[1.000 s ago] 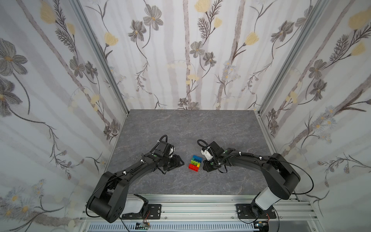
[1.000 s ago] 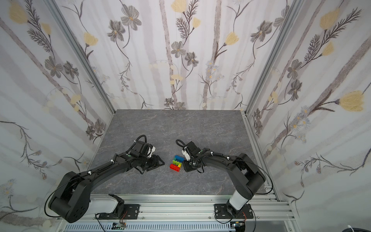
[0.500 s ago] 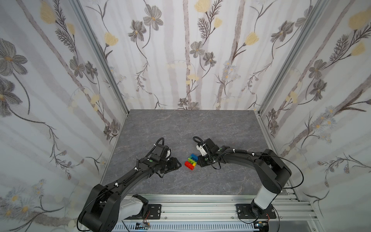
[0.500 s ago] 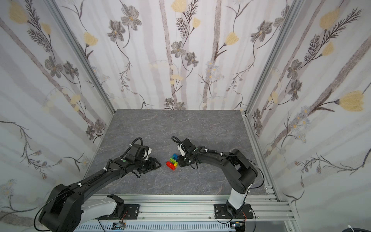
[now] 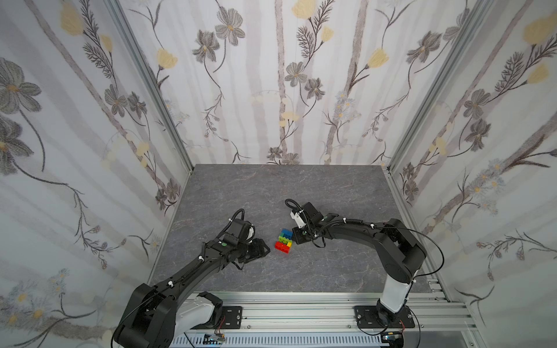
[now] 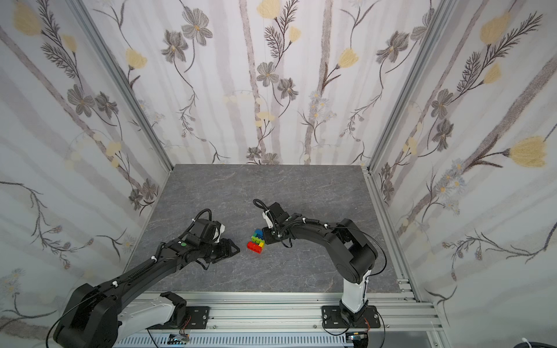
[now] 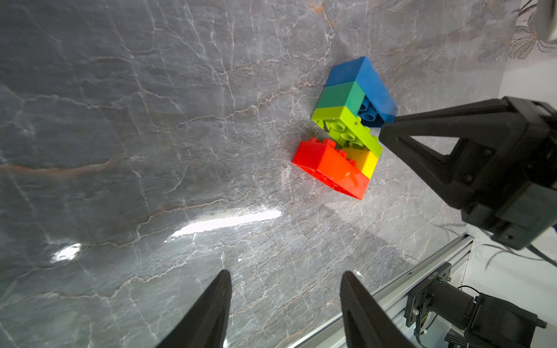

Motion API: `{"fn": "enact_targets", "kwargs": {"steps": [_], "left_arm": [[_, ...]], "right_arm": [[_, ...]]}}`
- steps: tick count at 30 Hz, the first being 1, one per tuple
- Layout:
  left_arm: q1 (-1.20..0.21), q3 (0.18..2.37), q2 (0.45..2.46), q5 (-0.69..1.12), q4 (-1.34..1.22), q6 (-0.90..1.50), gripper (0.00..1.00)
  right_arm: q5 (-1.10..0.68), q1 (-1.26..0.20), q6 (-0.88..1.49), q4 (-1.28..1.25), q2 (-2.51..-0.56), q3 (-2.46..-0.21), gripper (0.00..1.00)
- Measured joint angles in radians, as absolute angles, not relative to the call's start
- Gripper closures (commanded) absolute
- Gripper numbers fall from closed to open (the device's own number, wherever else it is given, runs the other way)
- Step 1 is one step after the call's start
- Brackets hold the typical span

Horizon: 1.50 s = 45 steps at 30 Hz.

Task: Assemble the number 5 with lego
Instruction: Adjust the lego brick at the center of the board, then reset both arms

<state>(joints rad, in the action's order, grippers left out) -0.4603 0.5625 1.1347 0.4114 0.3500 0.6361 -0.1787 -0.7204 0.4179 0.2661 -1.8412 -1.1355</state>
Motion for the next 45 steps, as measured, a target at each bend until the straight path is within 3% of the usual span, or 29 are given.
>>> {"fn": "enact_targets", "kwargs": {"steps": [10, 15, 19, 22, 23, 24, 25, 37, 45], "left_arm": [[-0.454, 0.562, 1.110, 0.411, 0.380, 0.633, 0.40], [-0.437, 0.577, 1.088, 0.400, 0.410, 0.632, 0.31], [-0.415, 0.632, 1.084, 0.365, 0.465, 0.627, 0.25], [-0.394, 0.698, 1.091, 0.317, 0.497, 0.601, 0.14], [-0.385, 0.721, 1.099, 0.303, 0.506, 0.591, 0.02], [-0.377, 0.742, 1.109, 0.286, 0.516, 0.575, 0.00], [-0.366, 0.764, 1.122, 0.271, 0.522, 0.563, 0.00], [-0.245, 0.942, 1.253, 0.086, 0.494, 0.410, 0.00], [-0.118, 0.778, 1.217, -0.127, 0.186, 0.187, 0.00]], "right_arm": [[-0.180, -0.715, 0.383, 0.286, -1.931, -1.268, 0.79], [-0.184, -0.715, 0.365, 0.318, -1.917, -1.284, 0.74], [-0.181, -0.711, 0.354, 0.352, -1.831, -1.267, 0.52], [-0.158, -0.694, 0.347, 0.366, -1.734, -1.228, 0.36], [-0.148, -0.683, 0.347, 0.373, -1.700, -1.213, 0.33], [-0.134, -0.672, 0.347, 0.381, -1.670, -1.200, 0.20], [-0.123, -0.657, 0.346, 0.393, -1.632, -1.185, 0.00], [-0.005, -0.450, 0.302, 0.461, -1.281, -1.010, 0.00], [0.269, -0.311, 0.288, 0.445, -1.179, -0.896, 0.00]]}}
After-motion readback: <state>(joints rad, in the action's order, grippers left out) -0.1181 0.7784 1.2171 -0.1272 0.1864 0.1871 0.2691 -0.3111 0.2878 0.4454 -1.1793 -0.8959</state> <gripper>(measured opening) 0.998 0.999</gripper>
